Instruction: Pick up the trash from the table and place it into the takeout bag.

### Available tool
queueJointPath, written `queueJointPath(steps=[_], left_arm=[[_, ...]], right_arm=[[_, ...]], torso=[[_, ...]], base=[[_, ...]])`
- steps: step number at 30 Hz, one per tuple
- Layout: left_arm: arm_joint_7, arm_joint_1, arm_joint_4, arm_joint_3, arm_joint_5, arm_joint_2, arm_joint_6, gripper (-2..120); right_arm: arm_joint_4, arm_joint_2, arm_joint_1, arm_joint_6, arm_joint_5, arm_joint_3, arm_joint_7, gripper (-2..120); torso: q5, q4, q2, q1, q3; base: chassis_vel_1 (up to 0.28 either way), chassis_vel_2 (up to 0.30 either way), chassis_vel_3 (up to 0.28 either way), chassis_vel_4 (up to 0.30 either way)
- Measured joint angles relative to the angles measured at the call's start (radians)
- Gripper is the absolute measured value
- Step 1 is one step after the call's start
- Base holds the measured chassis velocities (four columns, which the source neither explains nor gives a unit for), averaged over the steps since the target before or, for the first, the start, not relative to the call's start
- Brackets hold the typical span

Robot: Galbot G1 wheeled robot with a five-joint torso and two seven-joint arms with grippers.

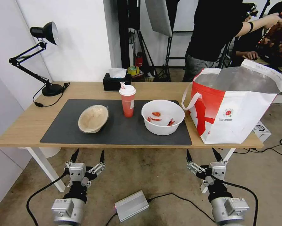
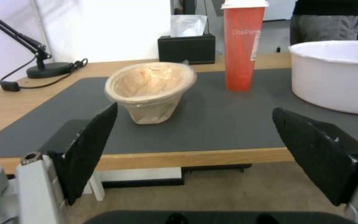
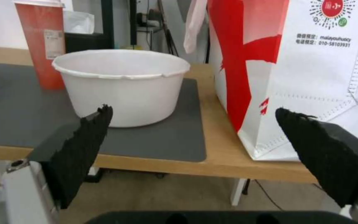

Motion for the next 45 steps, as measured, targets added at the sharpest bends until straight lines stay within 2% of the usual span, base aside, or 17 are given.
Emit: queueJointPath(steps=[14, 17, 20, 22, 26, 30, 39, 45], left_arm=[[0.0, -0.001, 0.0, 0.0, 0.0, 0.0, 0.0, 100], [-0.037, -0.052, 0.01, -0.029, -0.035, -0.03, 0.044, 100], [-0.08, -0.115, 0.02, -0.057, -0.072, -0.059, 0.083, 100], [-0.082, -0.117, 0.02, -0.059, -0.074, -0.06, 0.084, 100], [-0.084, -0.12, 0.019, -0.063, -0.076, -0.054, 0.074, 100], [-0.082, -0.119, 0.019, -0.063, -0.076, -0.052, 0.069, 100], [-0.079, -0.11, 0.02, -0.061, -0.065, -0.047, 0.055, 100], [-0.038, -0.073, 0.027, -0.066, -0.028, -0.006, 0.007, 100]], right_arm=[[0.0, 0.0, 0.0, 0.0, 0.0, 0.0, 0.0, 100], [0.001, -0.006, 0.012, -0.026, 0.002, -0.002, 0.009, 100], [0.006, -0.025, 0.052, -0.114, 0.01, -0.008, 0.042, 100], [0.007, -0.03, 0.061, -0.135, 0.013, -0.009, 0.051, 100], [0.017, -0.069, 0.141, -0.314, 0.031, -0.023, 0.118, 100], [0.021, -0.081, 0.169, -0.379, 0.042, -0.044, 0.151, 100], [0.024, -0.086, 0.168, -0.384, 0.049, -0.048, 0.158, 100], [0.03, -0.092, 0.164, -0.375, 0.062, -0.043, 0.162, 100]], torso=[[0.0, 0.0, 0.0, 0.0, 0.0], [0.0003, -0.0001, 0.0, 0.0, 0.0], [-0.0001, -0.0001, 0.0, 0.0, 0.0], [0.0, 0.0, 0.0, 0.0, 0.0], [0.0, 0.0001, 0.0, 0.0, 0.0], [0.0003, 0.0002, 0.0, 0.0, 0.0], [0.0, 0.0, 0.0, 0.0, 0.0], [0.0, 0.0, 0.0, 0.0, 0.0]], base=[[0.0, 0.0, 0.0, 0.0], [0.0, 0.0, 0.0, 0.0], [0.0, 0.0, 0.0, 0.0], [0.0, 0.0, 0.0, 0.0], [0.0, 0.0, 0.0, 0.0], [0.0, 0.0, 0.0, 0.0], [0.0, 0.0, 0.0, 0.0], [0.0, 0.0, 0.0, 0.0]])
